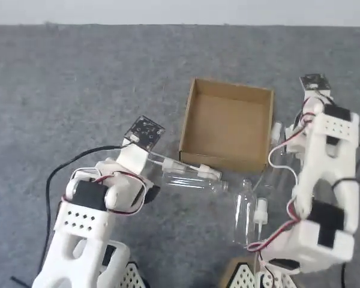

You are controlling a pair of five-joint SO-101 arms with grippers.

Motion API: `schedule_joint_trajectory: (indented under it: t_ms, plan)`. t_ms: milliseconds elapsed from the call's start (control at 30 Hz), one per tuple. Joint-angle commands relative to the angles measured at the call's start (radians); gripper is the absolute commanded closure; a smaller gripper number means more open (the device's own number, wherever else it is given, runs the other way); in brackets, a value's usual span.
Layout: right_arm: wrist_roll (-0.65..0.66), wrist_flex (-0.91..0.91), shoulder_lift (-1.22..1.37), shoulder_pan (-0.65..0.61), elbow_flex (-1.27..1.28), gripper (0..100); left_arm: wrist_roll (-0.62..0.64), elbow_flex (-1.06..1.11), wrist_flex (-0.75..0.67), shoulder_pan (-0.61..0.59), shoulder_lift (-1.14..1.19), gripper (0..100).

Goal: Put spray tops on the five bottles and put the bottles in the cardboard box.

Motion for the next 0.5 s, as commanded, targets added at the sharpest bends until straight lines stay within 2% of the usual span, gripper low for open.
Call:
schedule_joint_trajectory:
  t_ms: [0,300,467]
  plan:
    - [-0.018,-0.008,0.087,-0.024,-0.178,75.7,-0.002,0.036,-0.074,-0.04,-0.034,75]
    - [-0.017,-0.018,0.326,-0.025,-0.336,75.7,-0.002,0.048,-0.086,-0.087,-0.035,75]
    - [-0.018,-0.015,0.398,-0.022,-0.388,85.3,-0.002,0.05,-0.086,-0.087,-0.035,75]
